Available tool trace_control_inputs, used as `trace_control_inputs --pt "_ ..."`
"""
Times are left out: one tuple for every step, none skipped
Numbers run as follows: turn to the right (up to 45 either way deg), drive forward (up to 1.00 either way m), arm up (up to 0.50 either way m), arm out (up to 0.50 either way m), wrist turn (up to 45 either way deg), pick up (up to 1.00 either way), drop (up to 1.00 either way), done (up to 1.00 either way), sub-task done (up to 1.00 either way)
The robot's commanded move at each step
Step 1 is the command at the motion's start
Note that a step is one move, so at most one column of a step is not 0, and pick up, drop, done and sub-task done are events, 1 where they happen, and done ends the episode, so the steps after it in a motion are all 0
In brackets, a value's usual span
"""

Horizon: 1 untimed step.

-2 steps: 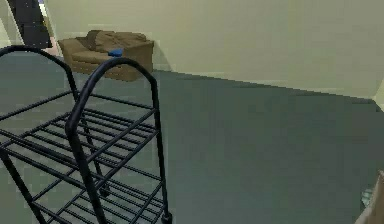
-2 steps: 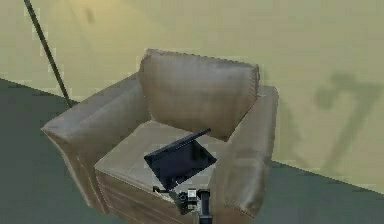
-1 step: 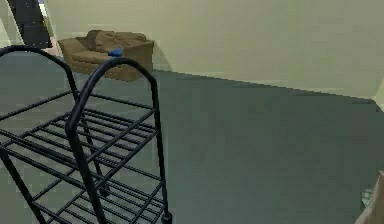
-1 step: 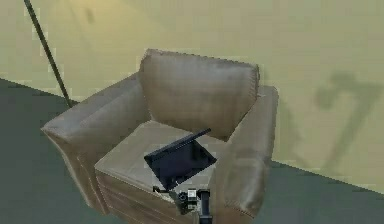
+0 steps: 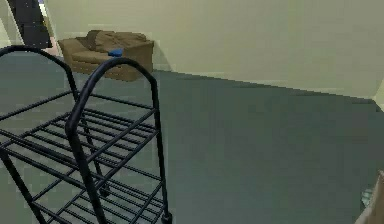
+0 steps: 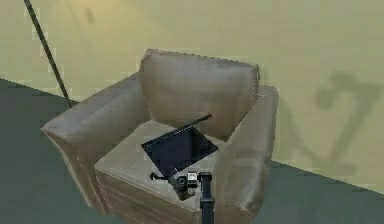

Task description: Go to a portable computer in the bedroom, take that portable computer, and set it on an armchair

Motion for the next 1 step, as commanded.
trace_control_inputs --pt "0.0 0.00 0.46 0.00 0.0 0.00 0.00 0.00 0.00"
